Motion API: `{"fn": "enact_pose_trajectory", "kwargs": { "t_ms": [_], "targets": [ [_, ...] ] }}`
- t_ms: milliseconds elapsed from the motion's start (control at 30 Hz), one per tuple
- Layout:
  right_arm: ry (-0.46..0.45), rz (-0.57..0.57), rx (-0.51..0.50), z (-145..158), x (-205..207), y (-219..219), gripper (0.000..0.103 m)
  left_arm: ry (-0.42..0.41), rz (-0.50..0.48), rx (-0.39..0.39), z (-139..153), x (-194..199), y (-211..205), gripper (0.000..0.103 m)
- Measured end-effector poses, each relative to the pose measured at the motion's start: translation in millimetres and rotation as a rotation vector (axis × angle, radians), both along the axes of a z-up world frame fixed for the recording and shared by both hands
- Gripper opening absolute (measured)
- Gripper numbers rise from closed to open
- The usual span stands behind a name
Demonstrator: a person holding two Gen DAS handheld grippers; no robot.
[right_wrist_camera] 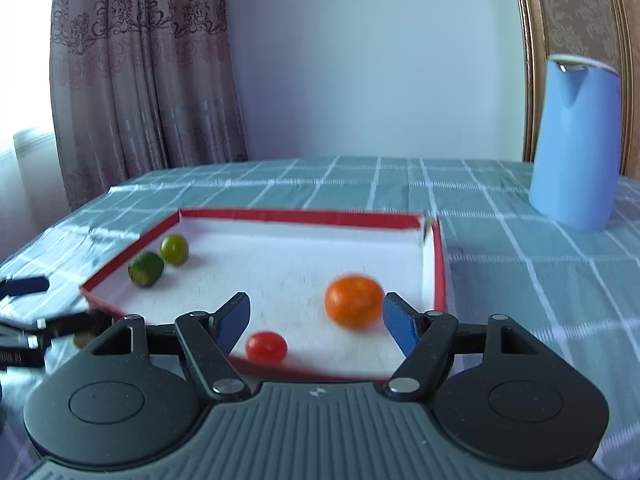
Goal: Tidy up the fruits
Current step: 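Withdraw both tools and approach the eggplant slice and kiwi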
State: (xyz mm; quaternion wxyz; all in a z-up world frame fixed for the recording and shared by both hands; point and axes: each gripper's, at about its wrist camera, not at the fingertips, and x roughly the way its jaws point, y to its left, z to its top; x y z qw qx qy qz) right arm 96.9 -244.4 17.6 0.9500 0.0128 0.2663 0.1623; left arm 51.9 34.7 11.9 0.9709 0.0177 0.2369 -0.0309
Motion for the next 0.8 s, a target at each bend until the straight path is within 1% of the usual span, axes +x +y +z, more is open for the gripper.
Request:
{"fn": "enact_pose_trajectory", "kwargs": {
  "t_ms": [67, 133, 233, 300, 367, 433, 633, 733, 800],
  "targets": [
    [0.008, 0.003, 0.015, -2.3, -4.9, -5.7, 0.073, 0.031, -0.018, -0.008, -2.2, 3.8, 0.8, 0.103],
    [0.008, -0.009, 0.029, -3.5, -8.9, -11.3, 0.073, 0.039, -0.068, -0.012, -2.4, 3.5, 1.4, 0.103],
    [0.007, -0.019, 0.048, -3.7, -13.2, -17.1, 0.073, 0.062, -0.163, 0.007, -4.1, 4.0, 0.4, 0.103],
    [0.007, -0.018, 0.054, -3.7, -14.2, -17.7, 0.073, 0.094, -0.236, 0.013, -6.5, 6.4, -0.9, 0.103],
    [0.003, -0.02, 0.053, -3.3, -15.2, -17.0, 0.073, 0.118, -0.267, 0.034, -9.1, 9.2, -4.9, 0.103],
    [0.002, -0.018, 0.048, -3.5, -16.0, -16.1, 0.073, 0.144, -0.318, 0.056, -12.4, 11.6, -9.8, 0.103],
    [0.002, -0.016, 0.029, -4.2, -16.4, -13.7, 0.074, 0.124, -0.393, 0.174, -15.8, 15.2, -21.4, 0.103],
    [0.0, -0.022, 0.015, -5.1, -16.9, -12.5, 0.074, 0.14, -0.444, 0.168, -17.6, 17.8, -20.1, 0.102],
    [0.001, -0.029, 0.011, -5.5, -17.0, -12.0, 0.075, 0.138, -0.471, 0.167, -18.1, 14.9, -20.3, 0.1]
  ]
}}
